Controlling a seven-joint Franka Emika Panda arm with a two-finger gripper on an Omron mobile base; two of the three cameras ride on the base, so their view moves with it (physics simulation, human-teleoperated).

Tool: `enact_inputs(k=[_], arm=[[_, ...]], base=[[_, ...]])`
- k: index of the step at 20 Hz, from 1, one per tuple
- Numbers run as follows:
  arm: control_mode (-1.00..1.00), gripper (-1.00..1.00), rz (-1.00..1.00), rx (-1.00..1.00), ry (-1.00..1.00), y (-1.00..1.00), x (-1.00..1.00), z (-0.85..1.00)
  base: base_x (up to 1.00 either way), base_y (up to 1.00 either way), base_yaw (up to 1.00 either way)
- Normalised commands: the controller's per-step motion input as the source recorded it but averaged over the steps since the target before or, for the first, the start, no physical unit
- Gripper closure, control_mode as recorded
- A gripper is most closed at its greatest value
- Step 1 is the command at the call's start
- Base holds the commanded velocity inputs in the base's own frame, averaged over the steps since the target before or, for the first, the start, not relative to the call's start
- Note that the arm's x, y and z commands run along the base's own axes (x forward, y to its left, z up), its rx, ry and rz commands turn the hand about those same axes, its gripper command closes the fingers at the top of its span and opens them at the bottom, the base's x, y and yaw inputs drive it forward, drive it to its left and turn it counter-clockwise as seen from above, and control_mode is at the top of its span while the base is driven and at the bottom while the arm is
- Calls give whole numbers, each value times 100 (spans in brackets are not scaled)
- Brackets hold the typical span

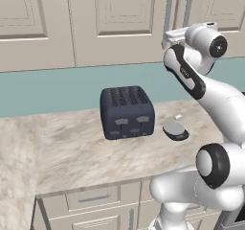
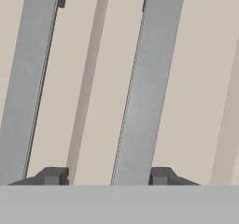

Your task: Pick the pan from the cabinet and place it on the stove. Then turn on the stove burner for the pan.

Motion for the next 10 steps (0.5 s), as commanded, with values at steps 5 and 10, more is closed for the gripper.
enact_inputs(k=[5, 10], arm=[[-100, 100, 0, -7, 10, -48, -38, 0], [-100, 100, 0, -4, 1, -60, -55, 0]], base=[[0, 0, 0], [0, 0, 0]])
